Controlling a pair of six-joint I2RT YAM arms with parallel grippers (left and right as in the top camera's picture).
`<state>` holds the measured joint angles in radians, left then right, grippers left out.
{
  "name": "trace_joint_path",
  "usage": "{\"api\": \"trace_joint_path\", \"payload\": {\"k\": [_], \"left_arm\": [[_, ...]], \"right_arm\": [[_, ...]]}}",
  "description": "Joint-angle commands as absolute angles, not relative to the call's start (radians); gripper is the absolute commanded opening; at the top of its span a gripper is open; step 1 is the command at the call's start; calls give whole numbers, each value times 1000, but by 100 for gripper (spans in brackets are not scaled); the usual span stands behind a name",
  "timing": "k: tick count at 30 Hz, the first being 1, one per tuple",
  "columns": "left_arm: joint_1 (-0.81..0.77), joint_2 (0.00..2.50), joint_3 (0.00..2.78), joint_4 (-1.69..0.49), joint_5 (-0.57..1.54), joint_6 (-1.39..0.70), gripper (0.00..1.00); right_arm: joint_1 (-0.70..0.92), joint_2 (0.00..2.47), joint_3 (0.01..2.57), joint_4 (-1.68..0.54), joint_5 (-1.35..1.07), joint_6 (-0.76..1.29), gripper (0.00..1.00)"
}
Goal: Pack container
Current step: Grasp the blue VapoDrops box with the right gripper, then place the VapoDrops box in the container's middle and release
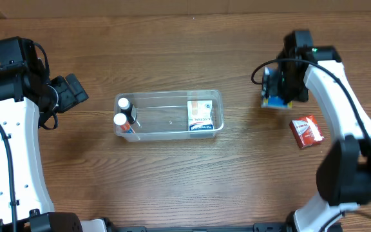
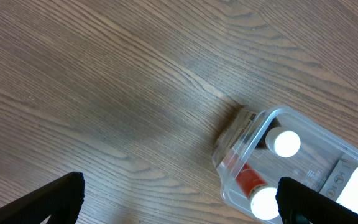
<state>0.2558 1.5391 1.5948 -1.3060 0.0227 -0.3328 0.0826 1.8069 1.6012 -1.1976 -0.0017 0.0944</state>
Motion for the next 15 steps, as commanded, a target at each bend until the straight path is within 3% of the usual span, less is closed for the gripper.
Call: {"api": "trace_joint_path", "payload": {"k": [1,5,9,15], "left_arm": [[255,1531,1590,-1304,19,-310,100],[255,1531,1590,-1305,19,-310,100],[255,1531,1590,-1305,19,-310,100],[255,1531,1590,-1305,19,-310,100]], "right_arm": [[251,1641,1673,-1222,-14,205,66],[556,1617,1673,-1183,-10,446,67],[737,1675,1646,-1061,8,513,67],[773,1881,1645,-1006,24,584,68]]}}
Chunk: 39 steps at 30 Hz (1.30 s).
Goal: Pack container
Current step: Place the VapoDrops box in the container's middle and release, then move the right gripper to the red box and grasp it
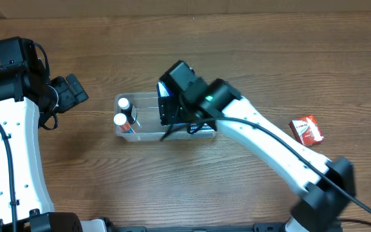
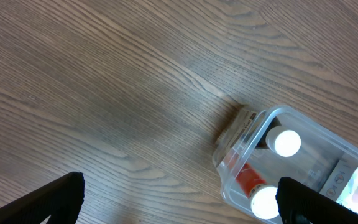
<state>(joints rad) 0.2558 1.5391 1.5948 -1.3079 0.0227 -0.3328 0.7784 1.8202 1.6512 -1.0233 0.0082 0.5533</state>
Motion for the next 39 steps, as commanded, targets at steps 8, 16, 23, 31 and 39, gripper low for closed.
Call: {"api": "trace_joint_path", "payload": {"k": [8,16,23,31,39], "left_arm": [[255,1531,1590,-1305,19,-310,100],[255,1531,1590,-1309,19,-310,100],[255,1531,1590,-1312,19,-291,100],[255,1531,1590,-1303,19,-291,100],[255,1531,1590,-1296,15,-284,100]], "right_arm": [[773,2033,1645,-950,24,584,68],[773,2036,1645,-944,25,584,100],[709,1905,1684,-1062,190,583,100],[109,1585,1713,-1307,197,99,100],[-264,1644,1410,-1248,58,-165,100]]}}
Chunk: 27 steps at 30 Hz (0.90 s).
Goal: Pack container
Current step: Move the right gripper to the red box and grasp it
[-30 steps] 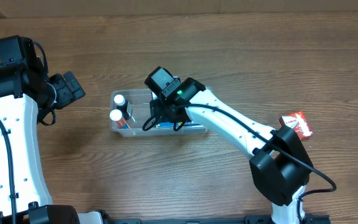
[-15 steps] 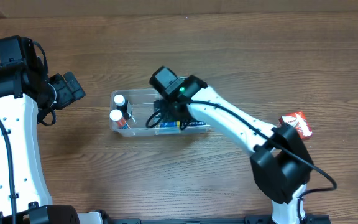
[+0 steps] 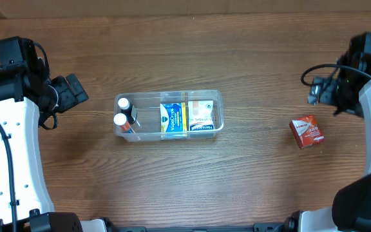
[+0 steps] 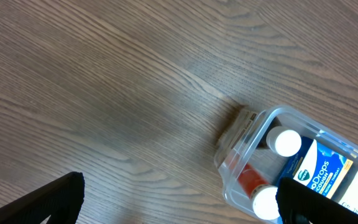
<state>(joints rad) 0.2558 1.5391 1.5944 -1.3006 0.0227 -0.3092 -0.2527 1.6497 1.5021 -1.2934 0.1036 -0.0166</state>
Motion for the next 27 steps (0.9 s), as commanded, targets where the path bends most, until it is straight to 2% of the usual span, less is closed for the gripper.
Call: {"api": "trace_joint_path", "payload": {"k": [1,7,12,16,27], "left_arm": [[255,1531,1590,-1296,16,-284,100],[255,1531,1590,-1299,16,-283,100],[255,1531,1590,-1295,16,-283,100],[255,1531,1590,-1291,16,-283,100],[255,1531,1590,-1290,16,-283,100]], "right_arm": [[-265,1644,1383,-1221,58,-191,100],[-266,1645,1361,-1135,65,-194,100],[-266,1679,1360,-1112,65,-411,100],[-266,1743,1336,-1111,64,-455,100],[-264,1785,1069,-909,31,-503,100]]}}
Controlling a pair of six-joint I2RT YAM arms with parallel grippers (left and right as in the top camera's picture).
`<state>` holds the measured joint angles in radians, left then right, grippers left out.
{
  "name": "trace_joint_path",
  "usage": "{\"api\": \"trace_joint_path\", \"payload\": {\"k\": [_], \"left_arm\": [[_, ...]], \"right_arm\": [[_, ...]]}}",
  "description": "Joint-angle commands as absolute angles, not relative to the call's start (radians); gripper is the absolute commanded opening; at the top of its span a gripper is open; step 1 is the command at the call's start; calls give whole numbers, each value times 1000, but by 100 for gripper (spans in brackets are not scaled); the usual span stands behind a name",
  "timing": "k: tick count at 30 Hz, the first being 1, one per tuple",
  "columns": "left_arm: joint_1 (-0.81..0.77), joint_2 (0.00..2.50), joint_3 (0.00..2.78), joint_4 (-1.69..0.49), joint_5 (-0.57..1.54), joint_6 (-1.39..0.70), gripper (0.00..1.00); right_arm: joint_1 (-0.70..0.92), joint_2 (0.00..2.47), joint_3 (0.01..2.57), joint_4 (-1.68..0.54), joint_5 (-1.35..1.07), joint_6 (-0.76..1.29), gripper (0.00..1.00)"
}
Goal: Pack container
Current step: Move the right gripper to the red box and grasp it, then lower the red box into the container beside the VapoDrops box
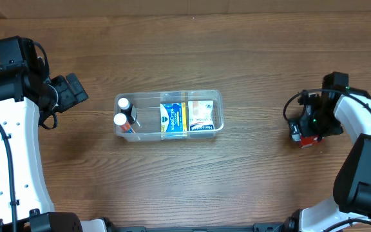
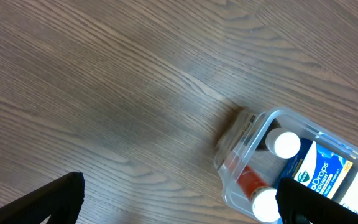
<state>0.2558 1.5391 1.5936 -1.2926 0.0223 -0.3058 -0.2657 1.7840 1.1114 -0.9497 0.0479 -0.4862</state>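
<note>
A clear plastic container [image 1: 215, 96] lies mid-table. It holds two white-capped bottles [image 1: 122, 103] at its left end, a blue box [image 1: 172, 116] and a white box [image 1: 201, 114]. The left wrist view shows the container's corner [image 2: 241, 134], the bottles [image 2: 286, 144] and the blue box [image 2: 319, 177]. A red box [image 1: 310, 140] lies at the right, partly covered by my right gripper [image 1: 303, 127], which is low over it; its fingers are hidden. My left gripper [image 2: 179, 194] hangs open left of the container, holding nothing.
Bare wooden table surrounds the container. The left arm [image 1: 18, 122] stands along the left edge and the right arm [image 1: 366, 148] along the right edge.
My right gripper was behind and to the right of the red box; it now sits low on top of it. The left arm and the container's contents are unchanged.
At first my right gripper was at a blue box beside the red box on the right. Then it was over the container with that box. Later the blue box lay in the container and the gripper was back at the right, now on the red box.
</note>
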Motion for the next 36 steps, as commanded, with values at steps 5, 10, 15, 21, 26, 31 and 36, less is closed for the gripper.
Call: {"api": "trace_joint_path", "payload": {"k": [5,10,15,21,26,31,36], "left_arm": [[255,1531,1590,-1290,16,-283,100],[255,1531,1590,-1298,16,-283,100],[255,1531,1590,-1304,16,-283,100],[255,1531,1590,-1304,16,-283,100],[255,1531,1590,-1303,16,-284,100],[255,1531,1590,-1304,16,-284,100],[255,1531,1590,-1308,16,-284,100]], "right_arm": [[-264,1787,999,-794,31,-503,100],[-264,1787,988,-754,31,-501,95],[-264,1787,988,-741,31,-496,70],[-263,1786,997,-731,31,-454,70],[-225,1747,1192,-860,-19,-136,63],[-49,1676,1487,-1156,-33,43,58],[340,1622,1715,-1275,-32,211,60]]}}
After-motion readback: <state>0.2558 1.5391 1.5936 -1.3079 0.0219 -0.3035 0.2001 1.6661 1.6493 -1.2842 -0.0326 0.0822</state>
